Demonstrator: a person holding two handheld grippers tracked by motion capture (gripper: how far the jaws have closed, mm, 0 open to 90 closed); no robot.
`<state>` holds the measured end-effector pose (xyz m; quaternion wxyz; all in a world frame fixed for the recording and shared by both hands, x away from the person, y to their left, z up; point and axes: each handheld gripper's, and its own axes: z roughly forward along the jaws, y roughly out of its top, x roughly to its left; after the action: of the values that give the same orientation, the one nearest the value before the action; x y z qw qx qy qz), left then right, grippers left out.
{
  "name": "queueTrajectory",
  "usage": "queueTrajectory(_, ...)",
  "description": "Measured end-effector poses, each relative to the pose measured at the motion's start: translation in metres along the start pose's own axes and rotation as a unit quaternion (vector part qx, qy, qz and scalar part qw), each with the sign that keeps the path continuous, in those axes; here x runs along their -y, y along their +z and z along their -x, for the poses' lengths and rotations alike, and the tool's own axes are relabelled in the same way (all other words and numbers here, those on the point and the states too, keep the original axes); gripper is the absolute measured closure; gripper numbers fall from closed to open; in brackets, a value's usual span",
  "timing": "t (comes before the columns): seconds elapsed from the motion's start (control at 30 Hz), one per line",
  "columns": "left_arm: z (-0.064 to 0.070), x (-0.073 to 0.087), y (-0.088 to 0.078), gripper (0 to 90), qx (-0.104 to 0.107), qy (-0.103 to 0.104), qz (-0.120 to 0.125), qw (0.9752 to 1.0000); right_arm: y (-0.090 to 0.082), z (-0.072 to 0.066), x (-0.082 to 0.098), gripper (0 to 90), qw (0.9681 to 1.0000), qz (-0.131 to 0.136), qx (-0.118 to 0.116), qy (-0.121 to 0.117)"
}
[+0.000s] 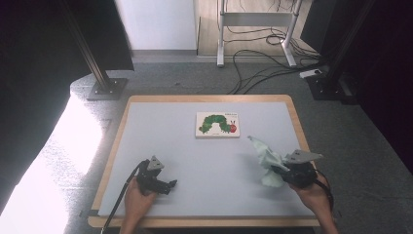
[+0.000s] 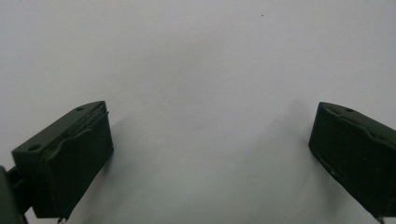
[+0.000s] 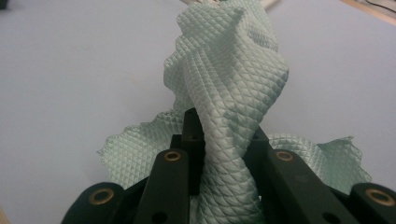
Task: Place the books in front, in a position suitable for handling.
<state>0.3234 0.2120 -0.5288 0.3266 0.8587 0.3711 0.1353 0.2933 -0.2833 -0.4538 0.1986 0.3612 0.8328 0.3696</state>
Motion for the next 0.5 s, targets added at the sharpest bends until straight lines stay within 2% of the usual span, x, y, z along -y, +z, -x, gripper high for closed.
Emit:
queueTrajectory(0.07, 0.0, 0.0, 0.0, 0.0, 0.0, 0.0, 0.0, 1.0, -0.01, 0.01, 0.012, 75.5, 0.9997, -0.005, 0.016, 0.017)
queueTrajectory(0.13, 0.0, 0.0, 0.0, 0.0, 0.0, 0.0, 0.0, 1.0, -0.011, 0.012, 0.016, 75.5, 0.9995, -0.007, 0.021, 0.021)
queueTrajectory(0.23, 0.0, 0.0, 0.0, 0.0, 0.0, 0.0, 0.0, 1.0, -0.012, 0.021, 0.031, 75.5, 0.9985, -0.022, 0.035, 0.036)
queueTrajectory(0.4, 0.0, 0.0, 0.0, 0.0, 0.001, -0.001, 0.0, 1.0, 0.0, 0.028, 0.05, 75.4, 0.9969, -0.041, 0.038, 0.056)
queueTrajectory(0.5, 0.0, 0.0, 0.0, 0.0, 0.001, -0.001, 0.0, 1.0, 0.011, 0.027, 0.058, 75.1, 0.9962, -0.054, 0.037, 0.059)
